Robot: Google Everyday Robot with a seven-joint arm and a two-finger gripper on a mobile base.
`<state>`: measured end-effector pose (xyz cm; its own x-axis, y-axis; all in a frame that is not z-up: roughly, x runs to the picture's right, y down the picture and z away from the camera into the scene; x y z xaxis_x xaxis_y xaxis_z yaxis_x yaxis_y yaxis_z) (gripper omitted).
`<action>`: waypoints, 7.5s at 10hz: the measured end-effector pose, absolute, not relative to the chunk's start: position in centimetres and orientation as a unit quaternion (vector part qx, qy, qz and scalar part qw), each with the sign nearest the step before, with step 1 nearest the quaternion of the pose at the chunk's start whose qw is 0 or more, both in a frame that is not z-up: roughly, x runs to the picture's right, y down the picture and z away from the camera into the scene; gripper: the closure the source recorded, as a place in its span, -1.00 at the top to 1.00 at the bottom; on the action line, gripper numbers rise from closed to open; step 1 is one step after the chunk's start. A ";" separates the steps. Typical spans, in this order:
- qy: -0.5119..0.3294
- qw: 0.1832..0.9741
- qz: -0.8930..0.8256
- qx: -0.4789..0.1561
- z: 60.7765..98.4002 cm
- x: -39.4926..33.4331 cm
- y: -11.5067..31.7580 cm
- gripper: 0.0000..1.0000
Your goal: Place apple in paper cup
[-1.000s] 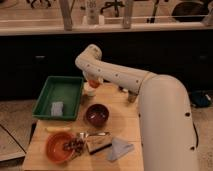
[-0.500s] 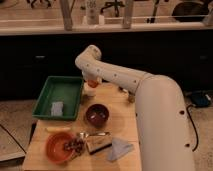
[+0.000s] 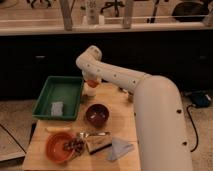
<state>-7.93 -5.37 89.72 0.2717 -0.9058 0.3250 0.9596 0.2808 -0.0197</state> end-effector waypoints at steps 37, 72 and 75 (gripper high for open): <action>-0.152 0.780 -0.607 -0.034 92.0 -7.6 -6.6 -0.78; -0.180 0.776 -0.604 0.005 92.1 -7.5 -6.3 -0.39; -0.184 0.776 -0.603 0.005 92.3 -7.7 -6.4 -0.49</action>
